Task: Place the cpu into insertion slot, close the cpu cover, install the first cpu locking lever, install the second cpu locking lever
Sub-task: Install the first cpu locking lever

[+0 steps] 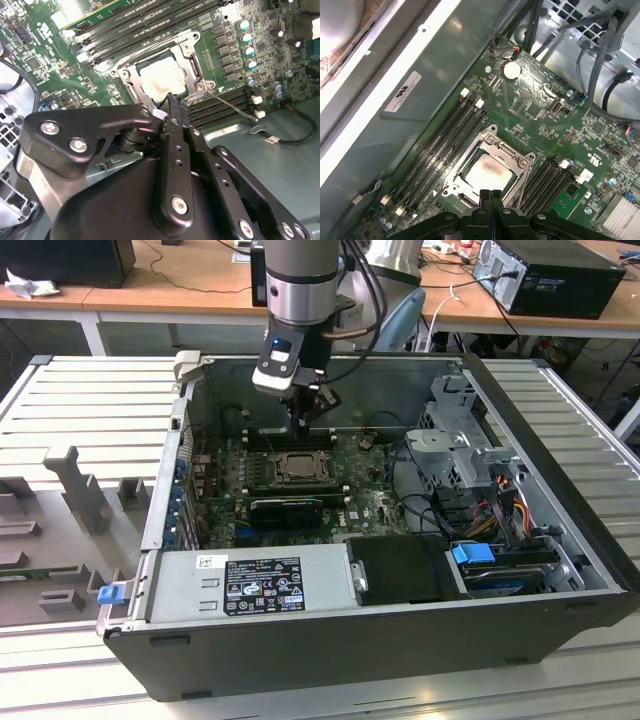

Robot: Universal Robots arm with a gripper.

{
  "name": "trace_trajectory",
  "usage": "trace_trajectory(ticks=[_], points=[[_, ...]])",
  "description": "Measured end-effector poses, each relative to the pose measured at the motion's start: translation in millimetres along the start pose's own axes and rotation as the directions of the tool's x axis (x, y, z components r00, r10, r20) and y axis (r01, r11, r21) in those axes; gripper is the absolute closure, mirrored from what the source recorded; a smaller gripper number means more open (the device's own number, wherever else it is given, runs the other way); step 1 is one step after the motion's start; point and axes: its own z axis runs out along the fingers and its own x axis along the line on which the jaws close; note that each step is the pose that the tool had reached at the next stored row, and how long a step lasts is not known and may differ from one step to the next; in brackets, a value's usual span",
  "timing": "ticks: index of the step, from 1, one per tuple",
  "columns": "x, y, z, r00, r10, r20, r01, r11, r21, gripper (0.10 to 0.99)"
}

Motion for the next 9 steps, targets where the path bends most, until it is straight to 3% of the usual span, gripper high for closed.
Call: trace_trajectory(ticks=[4, 9], points=[[0.0, 0.0, -0.5, 0.9976, -0.069, -0.0011, 0.069, 0.9976, 0.0, 0.98], [0.0, 0.0, -0.3, 0.9814, -0.192, -0.0046, 0.192, 0.9814, -0.001, 0.98]])
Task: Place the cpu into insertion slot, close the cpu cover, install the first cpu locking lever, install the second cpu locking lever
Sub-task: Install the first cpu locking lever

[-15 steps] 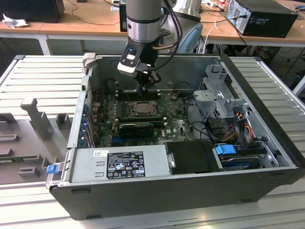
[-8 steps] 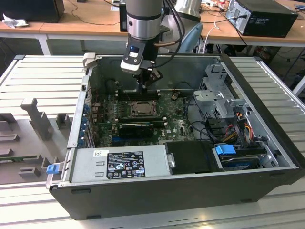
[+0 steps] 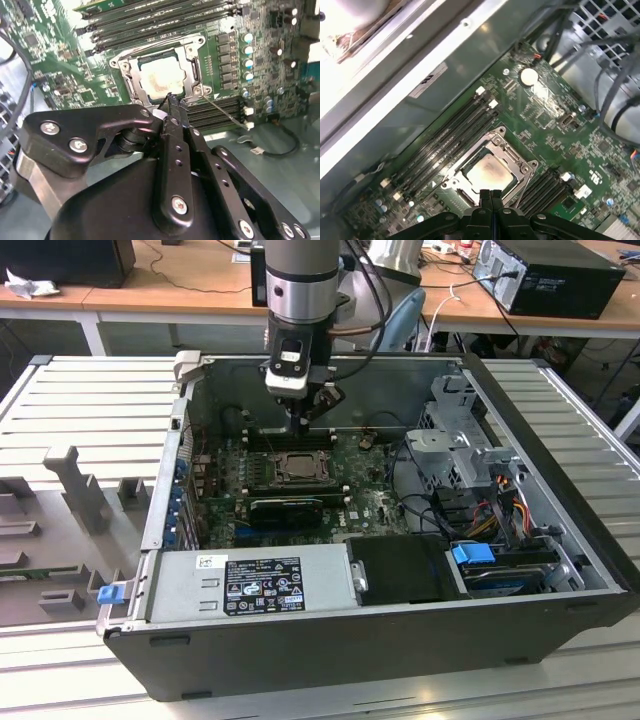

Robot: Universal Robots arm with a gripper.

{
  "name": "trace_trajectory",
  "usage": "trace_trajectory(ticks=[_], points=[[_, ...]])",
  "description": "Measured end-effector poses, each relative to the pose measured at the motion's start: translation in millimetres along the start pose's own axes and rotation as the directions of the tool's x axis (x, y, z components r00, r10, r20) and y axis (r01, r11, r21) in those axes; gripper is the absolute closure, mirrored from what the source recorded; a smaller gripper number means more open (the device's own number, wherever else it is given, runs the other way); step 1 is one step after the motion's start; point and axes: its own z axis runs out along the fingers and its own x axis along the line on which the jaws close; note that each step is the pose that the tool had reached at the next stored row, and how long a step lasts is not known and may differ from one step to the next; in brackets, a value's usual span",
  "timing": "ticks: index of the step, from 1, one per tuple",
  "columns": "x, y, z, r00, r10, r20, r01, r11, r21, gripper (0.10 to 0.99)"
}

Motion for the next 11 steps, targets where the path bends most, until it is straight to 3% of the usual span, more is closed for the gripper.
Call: trace_trajectory(ticks=[4, 7, 8, 10, 11], points=[[0.0, 0.0, 0.1, 0.9954, -0.096, -0.0027, 0.096, 0.9954, -0.001, 0.98], [0.0, 0.0, 0.3, 0.9851, -0.172, -0.0048, 0.172, 0.9851, -0.002, 0.98], [0.0, 0.0, 0.4, 0.9798, -0.2, -0.0056, 0.2, 0.9798, -0.002, 0.98], [0.0, -0.1, 0.6, 0.9577, -0.288, -0.0079, 0.288, 0.9577, -0.003, 0.98], [0.0, -0.1, 0.7, 0.952, -0.306, -0.0084, 0.306, 0.9521, -0.004, 0.98]])
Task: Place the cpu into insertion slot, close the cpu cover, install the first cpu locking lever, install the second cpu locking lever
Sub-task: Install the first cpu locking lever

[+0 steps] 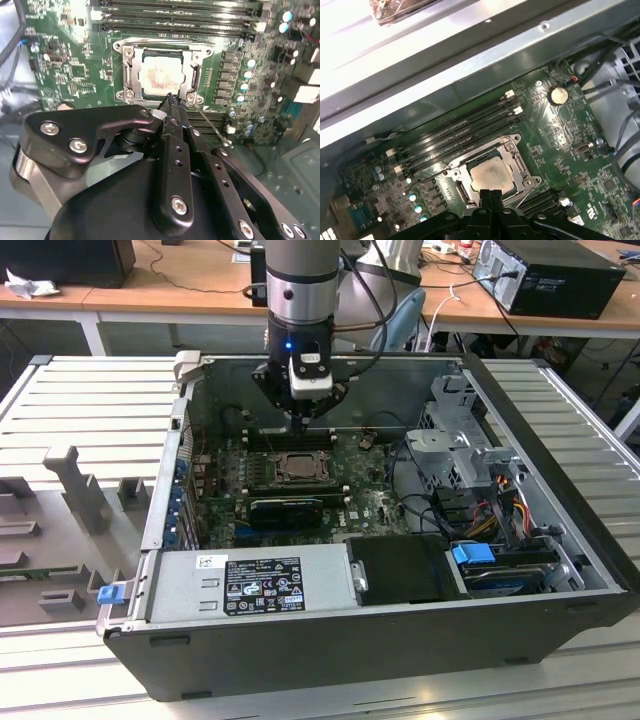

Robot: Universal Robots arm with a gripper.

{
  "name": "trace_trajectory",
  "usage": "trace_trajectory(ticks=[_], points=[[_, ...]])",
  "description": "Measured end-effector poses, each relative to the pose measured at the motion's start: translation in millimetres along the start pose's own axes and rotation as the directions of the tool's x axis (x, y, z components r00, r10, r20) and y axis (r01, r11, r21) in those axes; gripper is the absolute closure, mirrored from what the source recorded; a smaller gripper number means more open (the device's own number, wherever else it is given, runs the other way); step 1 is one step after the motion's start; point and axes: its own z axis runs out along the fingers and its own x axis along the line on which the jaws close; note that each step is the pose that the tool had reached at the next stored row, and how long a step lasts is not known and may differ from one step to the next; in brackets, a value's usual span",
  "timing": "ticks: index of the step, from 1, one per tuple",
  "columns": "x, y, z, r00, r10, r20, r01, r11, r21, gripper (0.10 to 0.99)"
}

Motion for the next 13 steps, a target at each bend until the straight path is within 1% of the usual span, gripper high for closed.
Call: trace_trajectory(ticks=[1, 2, 4, 6, 8, 10, 11, 12, 13], points=[[0.0, 0.0, 0.1, 0.9998, -0.019, -0.0006, 0.019, 0.9998, 0.0, 0.98], [0.0, 0.0, 0.2, 0.9985, -0.054, -0.0015, 0.054, 0.9985, 0.0, 0.98], [0.0, 0.0, 0.3, 0.9951, -0.099, -0.0028, 0.099, 0.9951, -0.001, 0.98], [0.0, 0.0, 0.4, 0.985, -0.172, -0.0049, 0.172, 0.985, -0.002, 0.98], [0.0, 0.0, 0.4, 0.9776, -0.21, -0.0059, 0.21, 0.9776, -0.002, 0.98], [0.0, 0.0, 0.5, 0.9631, -0.269, -0.0074, 0.269, 0.9631, -0.003, 0.98], [0.0, 0.0, 0.5, 0.9582, -0.286, -0.0079, 0.286, 0.9582, -0.004, 0.98], [0.0, 0.0, 0.5, 0.95, -0.312, -0.0086, 0.312, 0.9501, -0.004, 0.98], [0.0, 0.0, 0.5, 0.9456, -0.325, -0.009, 0.325, 0.9457, -0.004, 0.98]])
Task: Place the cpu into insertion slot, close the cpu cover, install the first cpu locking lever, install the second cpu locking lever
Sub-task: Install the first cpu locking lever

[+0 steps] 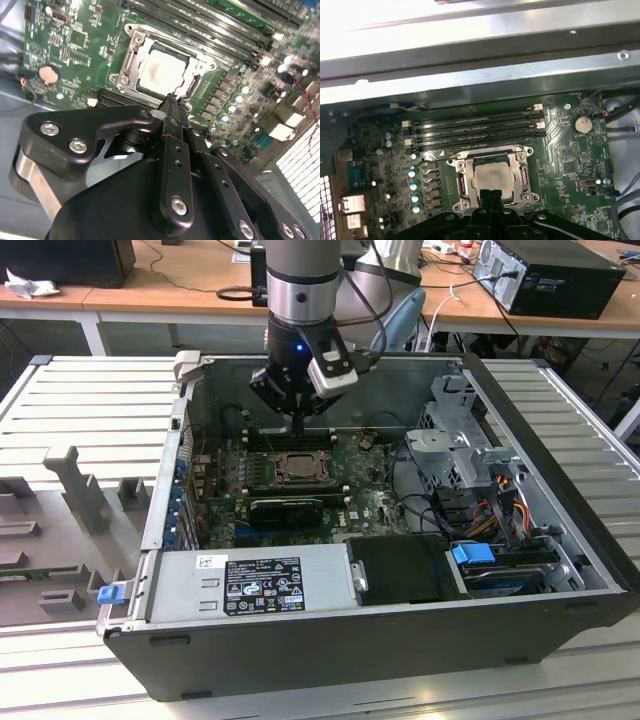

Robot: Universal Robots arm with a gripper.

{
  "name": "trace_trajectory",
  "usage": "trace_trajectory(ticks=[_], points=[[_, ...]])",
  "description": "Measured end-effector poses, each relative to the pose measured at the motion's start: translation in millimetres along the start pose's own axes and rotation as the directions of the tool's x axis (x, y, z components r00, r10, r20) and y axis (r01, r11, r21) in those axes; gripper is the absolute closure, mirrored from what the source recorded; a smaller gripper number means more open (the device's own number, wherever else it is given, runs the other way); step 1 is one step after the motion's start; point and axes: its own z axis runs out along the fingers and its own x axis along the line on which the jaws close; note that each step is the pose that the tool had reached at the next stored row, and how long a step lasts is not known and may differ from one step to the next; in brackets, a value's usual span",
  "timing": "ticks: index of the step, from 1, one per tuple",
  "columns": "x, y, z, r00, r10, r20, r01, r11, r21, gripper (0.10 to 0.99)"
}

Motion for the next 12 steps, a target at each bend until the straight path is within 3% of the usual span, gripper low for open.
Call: trace_trajectory(ticks=[4, 8, 10, 12], points=[[0.0, 0.0, 0.1, 0.9966, -0.082, -0.0023, 0.082, 0.9966, -0.001, 0.98], [0.2, 0.0, 0.4, 0.9865, -0.163, -0.0044, 0.163, 0.9866, -0.003, 0.98], [8.4, -0.8, 0.5, 0.9862, -0.165, -0.0041, 0.165, 0.9862, -0.007, 0.98], [24.3, -2.5, 0.8, 0.9862, -0.165, -0.0041, 0.165, 0.9862, -0.009, 0.98]])
